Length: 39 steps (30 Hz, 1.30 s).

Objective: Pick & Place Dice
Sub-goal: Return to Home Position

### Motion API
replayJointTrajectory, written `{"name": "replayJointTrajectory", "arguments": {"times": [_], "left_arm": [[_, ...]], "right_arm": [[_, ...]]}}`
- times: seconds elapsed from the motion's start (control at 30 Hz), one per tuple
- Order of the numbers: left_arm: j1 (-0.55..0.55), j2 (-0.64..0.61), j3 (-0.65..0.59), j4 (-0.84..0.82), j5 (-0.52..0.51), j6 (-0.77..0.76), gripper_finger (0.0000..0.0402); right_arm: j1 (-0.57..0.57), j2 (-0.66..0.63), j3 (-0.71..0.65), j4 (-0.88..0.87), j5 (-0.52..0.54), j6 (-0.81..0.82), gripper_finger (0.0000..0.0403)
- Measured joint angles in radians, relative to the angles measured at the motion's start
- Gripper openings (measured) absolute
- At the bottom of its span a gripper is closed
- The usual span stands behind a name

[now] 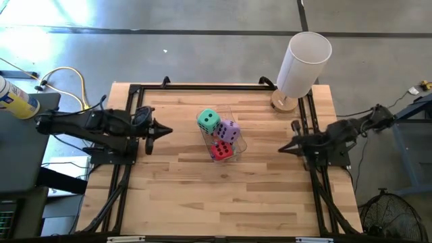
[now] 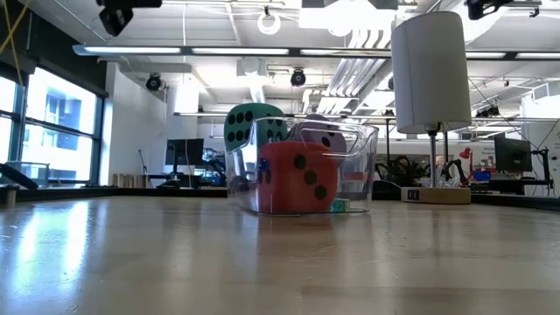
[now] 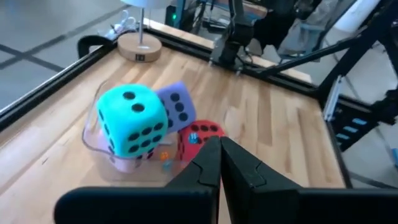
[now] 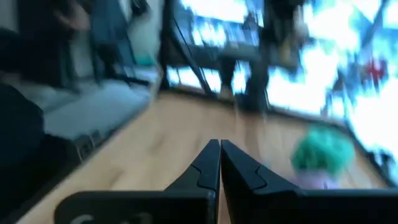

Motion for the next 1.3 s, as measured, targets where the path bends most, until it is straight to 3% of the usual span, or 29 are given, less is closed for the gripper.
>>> {"name": "replayJointTrajectory", "arguments": {"times": [0.17,0.43,0.67,0.77,0.93,1.17,1.3], "left_arm": [[-0.097,-0.034,-0.095,0.042,-0.135,-0.005,0.0000],[-0.255,-0.091,-0.145,0.061,-0.140,-0.004,0.0000],[-0.407,-0.129,-0.156,0.059,-0.299,0.021,0.0000],[-0.455,-0.130,-0.174,0.057,-0.366,0.023,0.0000],[-0.525,-0.134,-0.214,0.054,-0.376,0.024,0.0000],[-0.677,-0.146,-0.219,0.057,-0.408,0.053,0.0000],[-0.779,-0.183,-0.219,0.059,-0.541,0.059,0.0000]], "right_arm": [[-0.034,-0.181,-0.190,0.190,-0.102,-0.149,0.0004],[-0.129,-0.352,-0.394,0.225,-0.135,-0.079,0.0004],[-0.200,-0.397,-0.547,0.363,-0.186,-0.046,0.0004],[-0.235,-0.394,-0.549,0.345,-0.231,0.000,0.0004],[-0.273,-0.395,-0.550,0.359,-0.352,0.045,0.0004],[-0.285,-0.393,-0.550,0.323,-0.269,0.083,0.0004],[-0.286,-0.393,-0.551,0.325,-0.147,0.077,0.0004]]}}
